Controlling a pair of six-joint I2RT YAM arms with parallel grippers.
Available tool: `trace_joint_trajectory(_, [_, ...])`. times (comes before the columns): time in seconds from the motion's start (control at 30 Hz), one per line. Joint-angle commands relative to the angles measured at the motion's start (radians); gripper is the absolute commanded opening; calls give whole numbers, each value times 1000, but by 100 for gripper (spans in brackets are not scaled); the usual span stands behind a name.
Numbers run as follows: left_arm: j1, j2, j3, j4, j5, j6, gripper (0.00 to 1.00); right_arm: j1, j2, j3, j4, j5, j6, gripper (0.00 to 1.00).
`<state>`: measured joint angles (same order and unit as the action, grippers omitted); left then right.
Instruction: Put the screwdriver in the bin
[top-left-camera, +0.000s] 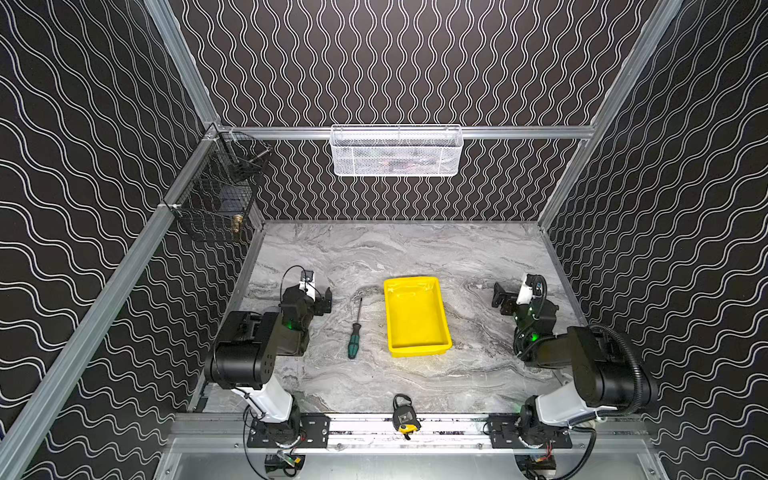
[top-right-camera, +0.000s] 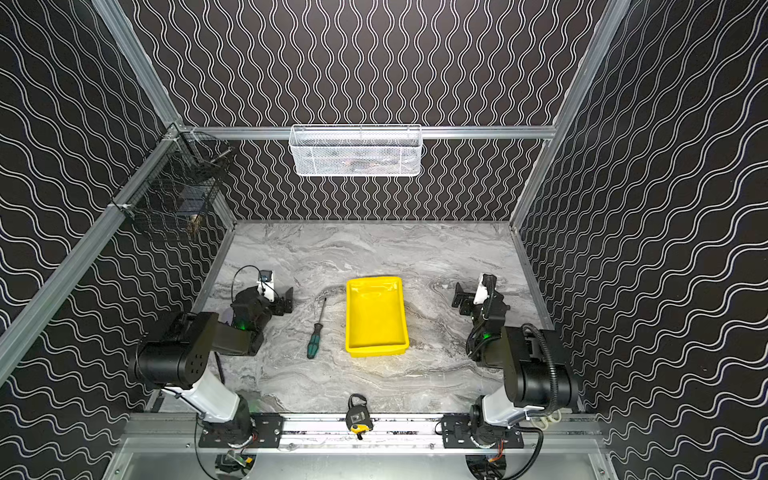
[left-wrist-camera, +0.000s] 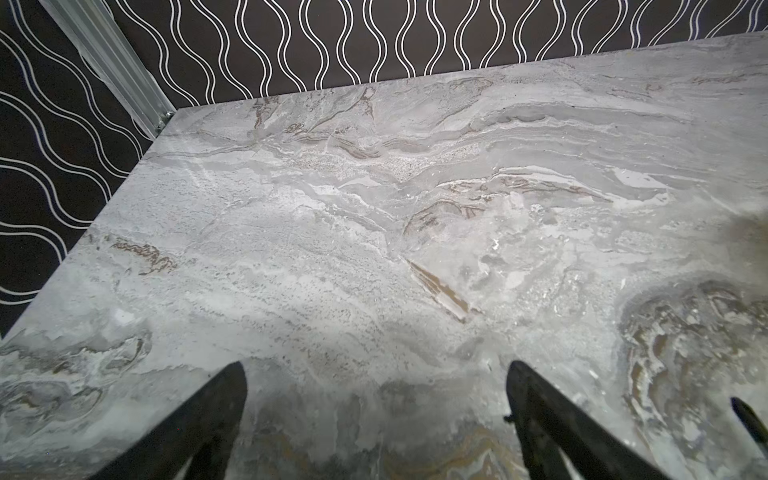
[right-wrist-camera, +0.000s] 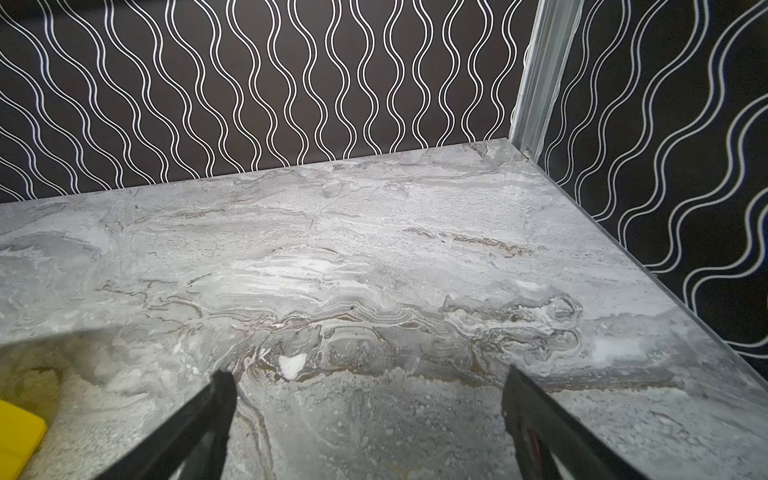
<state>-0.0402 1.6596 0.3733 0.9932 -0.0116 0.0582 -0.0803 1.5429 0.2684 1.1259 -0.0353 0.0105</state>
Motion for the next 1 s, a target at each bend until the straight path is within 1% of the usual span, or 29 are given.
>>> trace_joint_trajectory(0.0, [-6, -3, 4, 17, -12, 14, 99, 1, -1, -1, 49, 5, -10, 100])
trace_joint_trajectory(0.23, [-7, 2, 16, -5, -6, 11, 99, 1, -1, 0, 48, 3, -10, 100])
trace_joint_trajectory(0.7, [-4, -2, 4, 17, -4, 10, 99, 1, -1, 0, 48, 2, -10, 100])
trace_joint_trajectory(0.97, [-3, -4, -2, 30, -27, 5, 99, 1, -2, 0, 49, 2, -10, 100])
